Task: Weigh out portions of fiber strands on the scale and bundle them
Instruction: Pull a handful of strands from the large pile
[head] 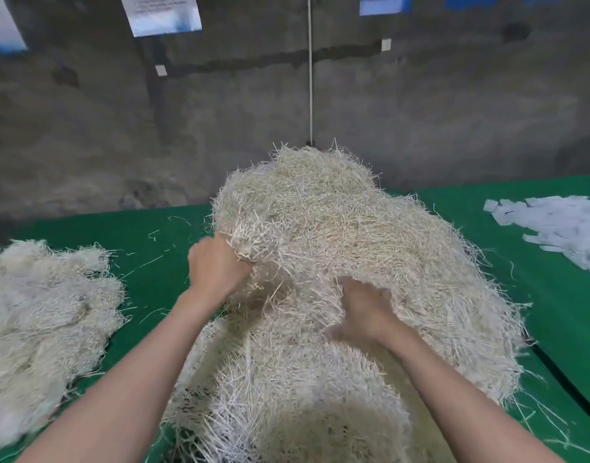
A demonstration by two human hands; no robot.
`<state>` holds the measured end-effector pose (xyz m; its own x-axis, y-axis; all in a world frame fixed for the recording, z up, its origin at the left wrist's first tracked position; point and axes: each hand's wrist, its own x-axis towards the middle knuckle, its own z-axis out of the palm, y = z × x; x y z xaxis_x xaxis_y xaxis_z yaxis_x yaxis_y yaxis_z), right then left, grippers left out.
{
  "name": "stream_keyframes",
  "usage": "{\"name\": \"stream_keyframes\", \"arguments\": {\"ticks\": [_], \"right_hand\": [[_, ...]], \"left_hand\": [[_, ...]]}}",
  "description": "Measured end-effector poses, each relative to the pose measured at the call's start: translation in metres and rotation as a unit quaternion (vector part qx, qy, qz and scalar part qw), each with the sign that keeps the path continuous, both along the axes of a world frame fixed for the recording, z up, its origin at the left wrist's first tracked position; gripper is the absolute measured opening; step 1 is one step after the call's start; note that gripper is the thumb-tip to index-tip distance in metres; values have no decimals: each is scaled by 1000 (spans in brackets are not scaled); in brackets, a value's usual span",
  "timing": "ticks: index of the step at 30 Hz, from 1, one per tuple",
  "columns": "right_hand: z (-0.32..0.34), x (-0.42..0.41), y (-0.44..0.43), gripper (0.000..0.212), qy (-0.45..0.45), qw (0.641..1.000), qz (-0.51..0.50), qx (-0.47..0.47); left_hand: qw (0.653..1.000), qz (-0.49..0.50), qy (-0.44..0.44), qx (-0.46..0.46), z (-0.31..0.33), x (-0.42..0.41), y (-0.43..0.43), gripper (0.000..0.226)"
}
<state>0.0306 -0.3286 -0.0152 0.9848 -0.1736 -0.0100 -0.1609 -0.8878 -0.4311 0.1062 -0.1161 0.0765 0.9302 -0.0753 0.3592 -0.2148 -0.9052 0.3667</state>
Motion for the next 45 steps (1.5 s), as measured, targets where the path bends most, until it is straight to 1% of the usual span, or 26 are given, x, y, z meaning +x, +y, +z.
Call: {"name": "stream_keyframes", "arguments": {"ticks": [2,4,5,7,9,11,12,13,14,15,16,18,20,21,23,24,26,28,33,34,36,37,39,42,43,45], "right_hand": [[33,6,14,111,-116,991,29,68],[58,9,30,118,-184,961,65,196],[62,10,38,118,-159,941,79,287],[46,11,54,92,-35,915,105,389],[19,11,68,44,43,921,119,369],[1,9,70,11,39,941,118,315],[-1,8,65,10,37,940,114,318],[1,7,56,16,41,936,102,335],[4,6,46,21,41,931,89,353],[8,6,36,23,32,926,76,367],[13,7,27,20,17,928,67,367],[26,9,19,18,-20,938,62,341],[34,10,21,39,-39,935,80,344],[36,8,23,47,-29,930,99,353],[30,5,21,62,31,946,142,289],[20,4,17,72,74,967,152,191],[-5,2,2,78,110,986,123,-23],[-24,1,-15,67,78,990,52,-109],[-3,3,-20,72,56,998,33,-20],[11,3,-17,83,54,997,55,4],[38,6,-10,99,27,995,91,5],[47,7,-5,102,4,995,103,6],[53,8,14,93,-32,988,139,66],[24,8,49,44,-8,972,186,141],[10,10,53,32,-8,977,172,129],[-14,13,43,31,-11,993,104,59]], "left_hand": [[994,-31,69,-74,-7,-4,-8,1],[967,-58,160,-188,-7,-7,-14,16],[936,-80,215,-266,-2,-10,-15,21],[842,-146,310,-416,10,-21,-15,13],[705,-198,382,-563,16,-31,-16,12],[569,-210,440,-662,10,-33,-16,20],[556,-210,466,-655,7,-31,-15,39],[615,-211,474,-594,4,-28,-12,63],[734,-205,457,-459,2,-25,-9,88],[838,-197,430,-274,-1,-24,-6,103],[892,-191,397,-100,-5,-26,-7,105],[906,-199,357,110,-23,-26,-14,82],[929,-193,267,166,-36,-26,-26,23],[946,-181,221,152,-38,-26,-28,13],[979,-123,159,17,-38,-16,-26,23],[978,-90,150,-113,-33,-10,-23,19],[917,-28,166,-362,-20,0,-16,13],[859,21,189,-475,-14,2,-10,34],[877,45,203,-433,-27,5,-10,25],[869,33,201,-450,-26,4,-11,24],[837,17,222,-499,-20,4,-13,52],[827,-4,233,-513,-15,2,-14,46],[769,-73,295,-562,-3,-6,-14,20],[577,-128,349,-727,10,-11,-11,17],[541,-114,344,-759,11,-9,-8,21],[547,-122,326,-761,16,-7,-5,18]]}}
